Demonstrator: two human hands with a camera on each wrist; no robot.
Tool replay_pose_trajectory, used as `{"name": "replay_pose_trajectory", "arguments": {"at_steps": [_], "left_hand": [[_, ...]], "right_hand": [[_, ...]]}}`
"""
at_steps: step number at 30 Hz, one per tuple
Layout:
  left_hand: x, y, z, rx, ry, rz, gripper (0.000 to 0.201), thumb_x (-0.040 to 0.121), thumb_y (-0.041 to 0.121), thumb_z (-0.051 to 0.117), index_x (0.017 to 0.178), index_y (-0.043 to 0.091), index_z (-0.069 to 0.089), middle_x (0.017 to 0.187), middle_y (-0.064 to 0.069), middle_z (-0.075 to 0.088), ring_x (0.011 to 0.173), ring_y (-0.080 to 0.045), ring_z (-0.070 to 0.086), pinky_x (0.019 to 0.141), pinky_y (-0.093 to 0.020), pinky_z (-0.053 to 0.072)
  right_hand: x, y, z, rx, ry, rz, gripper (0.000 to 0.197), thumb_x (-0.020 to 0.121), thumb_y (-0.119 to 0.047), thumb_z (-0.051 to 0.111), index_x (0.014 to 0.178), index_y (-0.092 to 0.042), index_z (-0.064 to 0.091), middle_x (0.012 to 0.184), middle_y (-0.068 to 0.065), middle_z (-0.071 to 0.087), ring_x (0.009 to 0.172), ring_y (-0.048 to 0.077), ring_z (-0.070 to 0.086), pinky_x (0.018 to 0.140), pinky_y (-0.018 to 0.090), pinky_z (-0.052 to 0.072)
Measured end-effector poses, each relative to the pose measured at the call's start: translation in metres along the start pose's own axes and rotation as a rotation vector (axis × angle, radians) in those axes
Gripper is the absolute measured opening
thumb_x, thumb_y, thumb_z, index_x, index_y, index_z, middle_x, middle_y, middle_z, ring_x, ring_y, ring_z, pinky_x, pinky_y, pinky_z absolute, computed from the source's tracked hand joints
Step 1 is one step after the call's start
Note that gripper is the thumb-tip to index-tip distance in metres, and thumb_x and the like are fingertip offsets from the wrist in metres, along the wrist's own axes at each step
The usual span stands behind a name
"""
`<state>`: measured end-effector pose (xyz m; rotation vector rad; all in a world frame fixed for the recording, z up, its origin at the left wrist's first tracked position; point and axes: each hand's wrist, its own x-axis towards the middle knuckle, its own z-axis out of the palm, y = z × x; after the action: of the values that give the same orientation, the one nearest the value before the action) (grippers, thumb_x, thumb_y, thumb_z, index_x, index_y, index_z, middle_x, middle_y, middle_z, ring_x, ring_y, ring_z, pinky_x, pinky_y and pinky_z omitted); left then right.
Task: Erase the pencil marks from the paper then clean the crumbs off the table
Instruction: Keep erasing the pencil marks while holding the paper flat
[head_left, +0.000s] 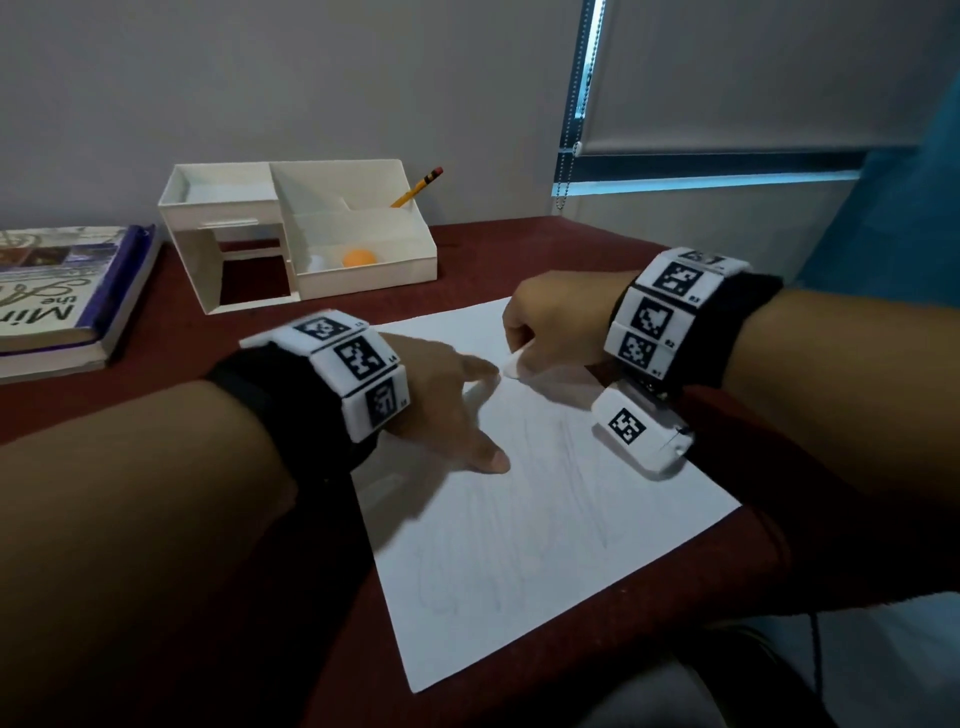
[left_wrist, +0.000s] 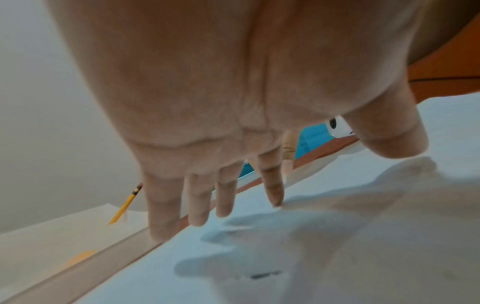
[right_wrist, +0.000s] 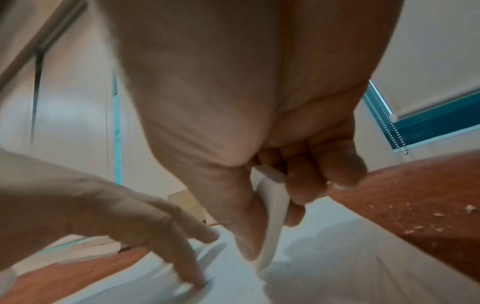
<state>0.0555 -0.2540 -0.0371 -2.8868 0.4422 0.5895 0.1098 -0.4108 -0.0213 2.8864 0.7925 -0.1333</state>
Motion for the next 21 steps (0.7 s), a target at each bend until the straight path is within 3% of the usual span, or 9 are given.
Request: {"name": "replay_pose_trajectory", "arguments": {"at_steps": [2, 6, 9, 11, 13, 16, 21], "left_hand": [[0.004, 0.001, 0.007, -0.003, -0.032, -0.012, 0.102, 0.068, 0.086, 0.053, 0.151, 0.051, 0.006, 0.165, 0.004, 0.007, 0.145, -0.025, 0.029, 0.112, -0.045, 0.027], [0.009, -0.002, 0.012, -0.032, -0.055, 0.026, 0.093, 0.067, 0.086, 0.052, 0.146, 0.059, 0.010, 0.165, -0.001, 0.005, 0.149, -0.022, 0.020, 0.116, -0.046, 0.022], [0.012, -0.002, 0.012, 0.007, -0.066, -0.018, 0.103, 0.067, 0.088, 0.051, 0.148, 0.055, -0.003, 0.165, 0.001, -0.003, 0.148, -0.026, 0.021, 0.115, -0.048, 0.022], [0.011, 0.000, 0.012, 0.027, -0.070, -0.043, 0.107, 0.066, 0.089, 0.049, 0.149, 0.053, -0.007, 0.165, 0.003, -0.006, 0.148, -0.028, 0.022, 0.114, -0.050, 0.023], [0.010, 0.000, 0.011, 0.017, -0.072, -0.027, 0.104, 0.068, 0.087, 0.051, 0.149, 0.053, -0.006, 0.165, 0.002, -0.006, 0.148, -0.027, 0.022, 0.114, -0.050, 0.023], [0.009, 0.001, 0.011, -0.012, -0.073, 0.000, 0.096, 0.072, 0.082, 0.053, 0.148, 0.056, 0.000, 0.165, -0.004, -0.005, 0.148, -0.024, 0.021, 0.116, -0.047, 0.024], [0.011, 0.001, 0.011, 0.051, -0.089, -0.055, 0.109, 0.067, 0.088, 0.049, 0.150, 0.049, -0.010, 0.164, 0.003, -0.009, 0.147, -0.029, 0.024, 0.115, -0.053, 0.024]], "right_hand": [[-0.007, -0.006, 0.006, 0.048, -0.006, -0.004, 0.015, 0.091, -0.034, 0.067, 0.087, -0.020, 0.070, 0.083, -0.006, 0.066, 0.070, 0.010, 0.059, 0.051, 0.022, 0.039], [-0.023, -0.023, 0.009, 0.132, -0.158, -0.174, 0.016, 0.090, -0.034, 0.070, 0.096, -0.020, 0.073, 0.088, -0.005, 0.071, 0.081, 0.011, 0.065, 0.065, 0.019, 0.049], [-0.014, -0.013, 0.009, 0.097, -0.063, -0.067, 0.018, 0.088, -0.039, 0.066, 0.087, -0.022, 0.073, 0.081, -0.007, 0.071, 0.076, 0.012, 0.067, 0.068, 0.030, 0.057], [-0.009, -0.006, 0.009, 0.082, 0.023, -0.019, 0.022, 0.089, -0.039, 0.064, 0.081, -0.021, 0.072, 0.077, -0.006, 0.069, 0.074, 0.014, 0.067, 0.063, 0.030, 0.056], [-0.012, -0.011, 0.008, 0.073, -0.044, -0.067, 0.019, 0.091, -0.037, 0.064, 0.085, -0.020, 0.072, 0.079, -0.006, 0.068, 0.071, 0.009, 0.063, 0.056, 0.022, 0.049], [-0.017, -0.020, 0.005, 0.094, -0.221, -0.201, 0.015, 0.089, -0.037, 0.070, 0.091, -0.023, 0.073, 0.081, -0.008, 0.069, 0.072, 0.004, 0.061, 0.061, 0.020, 0.049], [-0.006, -0.009, 0.008, 0.051, -0.008, -0.056, 0.021, 0.092, -0.039, 0.063, 0.083, -0.022, 0.072, 0.080, -0.005, 0.069, 0.071, 0.012, 0.064, 0.054, 0.023, 0.046]]}}
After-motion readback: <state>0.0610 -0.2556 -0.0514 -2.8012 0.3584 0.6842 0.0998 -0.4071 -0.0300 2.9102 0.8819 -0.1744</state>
